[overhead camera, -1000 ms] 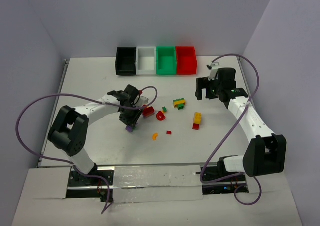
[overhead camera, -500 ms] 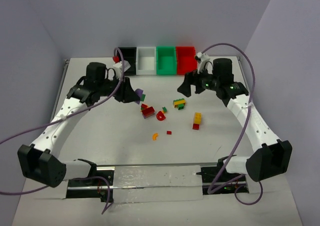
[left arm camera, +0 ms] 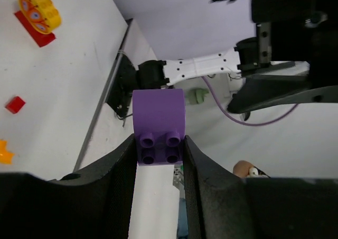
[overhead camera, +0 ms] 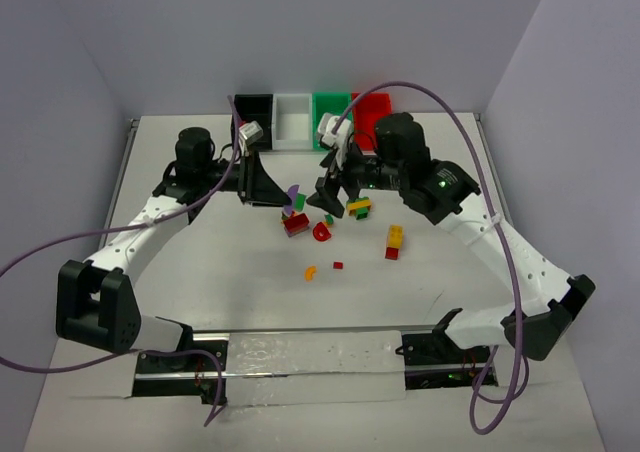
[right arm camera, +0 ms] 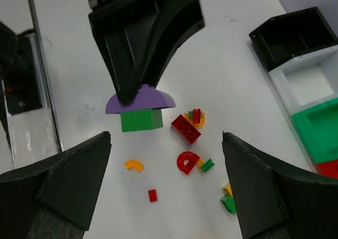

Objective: Sort the legos into containers by color

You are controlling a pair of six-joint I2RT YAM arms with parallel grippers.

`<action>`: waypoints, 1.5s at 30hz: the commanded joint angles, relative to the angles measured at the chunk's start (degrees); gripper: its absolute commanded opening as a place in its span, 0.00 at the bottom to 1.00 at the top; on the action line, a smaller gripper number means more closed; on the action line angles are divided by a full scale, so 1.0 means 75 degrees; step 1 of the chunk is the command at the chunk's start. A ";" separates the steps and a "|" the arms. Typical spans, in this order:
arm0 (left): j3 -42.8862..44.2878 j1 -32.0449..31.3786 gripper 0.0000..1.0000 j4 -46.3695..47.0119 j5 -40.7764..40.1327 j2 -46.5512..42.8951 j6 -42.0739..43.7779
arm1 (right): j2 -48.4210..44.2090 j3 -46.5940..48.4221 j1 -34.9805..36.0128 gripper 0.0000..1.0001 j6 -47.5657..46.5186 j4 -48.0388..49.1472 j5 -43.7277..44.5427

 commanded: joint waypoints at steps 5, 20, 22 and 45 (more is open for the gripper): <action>-0.0292 -0.0015 0.00 0.2319 0.0863 -0.0392 -0.2023 | 0.0247 0.0036 0.0697 0.95 -0.1022 -0.0685 0.0893; -0.0206 -0.0050 0.00 0.1689 0.0657 -0.0326 -0.1631 | 0.0678 0.0636 0.1486 0.95 -0.1195 -0.1014 0.0951; -0.0172 -0.0050 0.00 0.1606 0.0617 -0.0322 -0.1585 | 0.0731 0.0651 0.1584 0.94 -0.1203 -0.1022 0.0991; -0.0492 -0.0062 0.00 0.1327 0.0266 -0.0366 -0.1368 | 0.0974 0.0676 0.1702 0.31 -0.1132 -0.0707 0.1656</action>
